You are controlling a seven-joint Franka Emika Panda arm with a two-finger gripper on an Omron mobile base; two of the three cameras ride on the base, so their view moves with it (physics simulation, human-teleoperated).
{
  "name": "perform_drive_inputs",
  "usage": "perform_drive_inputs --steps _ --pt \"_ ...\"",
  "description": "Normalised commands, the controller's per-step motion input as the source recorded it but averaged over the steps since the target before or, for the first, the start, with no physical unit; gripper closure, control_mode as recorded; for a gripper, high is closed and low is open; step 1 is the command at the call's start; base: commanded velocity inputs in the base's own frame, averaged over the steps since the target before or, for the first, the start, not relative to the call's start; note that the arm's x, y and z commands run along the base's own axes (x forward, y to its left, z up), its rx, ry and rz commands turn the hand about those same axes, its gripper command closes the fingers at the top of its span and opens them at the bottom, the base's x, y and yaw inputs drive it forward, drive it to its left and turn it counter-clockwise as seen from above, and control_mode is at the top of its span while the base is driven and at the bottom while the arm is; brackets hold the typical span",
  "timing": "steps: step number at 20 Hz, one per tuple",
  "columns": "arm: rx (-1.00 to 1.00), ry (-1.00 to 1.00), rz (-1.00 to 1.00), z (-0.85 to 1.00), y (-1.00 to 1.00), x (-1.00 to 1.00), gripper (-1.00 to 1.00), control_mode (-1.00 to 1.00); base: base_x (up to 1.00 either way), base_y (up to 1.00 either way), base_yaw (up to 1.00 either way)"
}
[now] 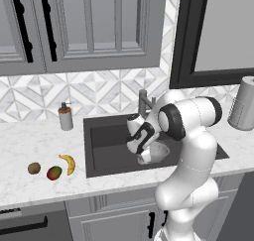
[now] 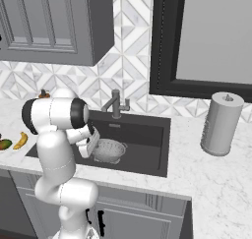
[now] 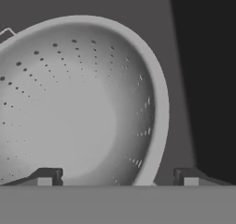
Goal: Put the colander in the sink, put the kiwi, banana, mango in the colander, and turn on the sink faucet and pour water over the colander.
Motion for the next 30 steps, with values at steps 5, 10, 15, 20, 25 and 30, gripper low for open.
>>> perform_drive_inputs --steps 5,10,15,20,25,30 --pt "0.00 0.00 -0.01 0.17 0.00 0.00 -1.00 -1.00 0.00 0.00 0.00" --pt "-0.01 0.00 -0.12 0.66 0.09 0.01 -1.00 -1.00 0.00 0.00 0.00" --pt "0.03 0.01 -0.10 0.73 0.00 -0.33 -1.00 -1.00 0.00 0.00 0.00" --pt "0.06 0.01 -0.27 0.48 0.06 -0.62 -1.00 -1.00 0.00 0.00 0.00" --pt "0.05 -0.01 -0.38 0.16 0.28 -0.79 -1.00 -1.00 0.00 0.00 0.00" --pt "0.01 -0.05 0.06 0.25 0.48 -0.51 -1.00 -1.00 0.00 0.00 0.00"
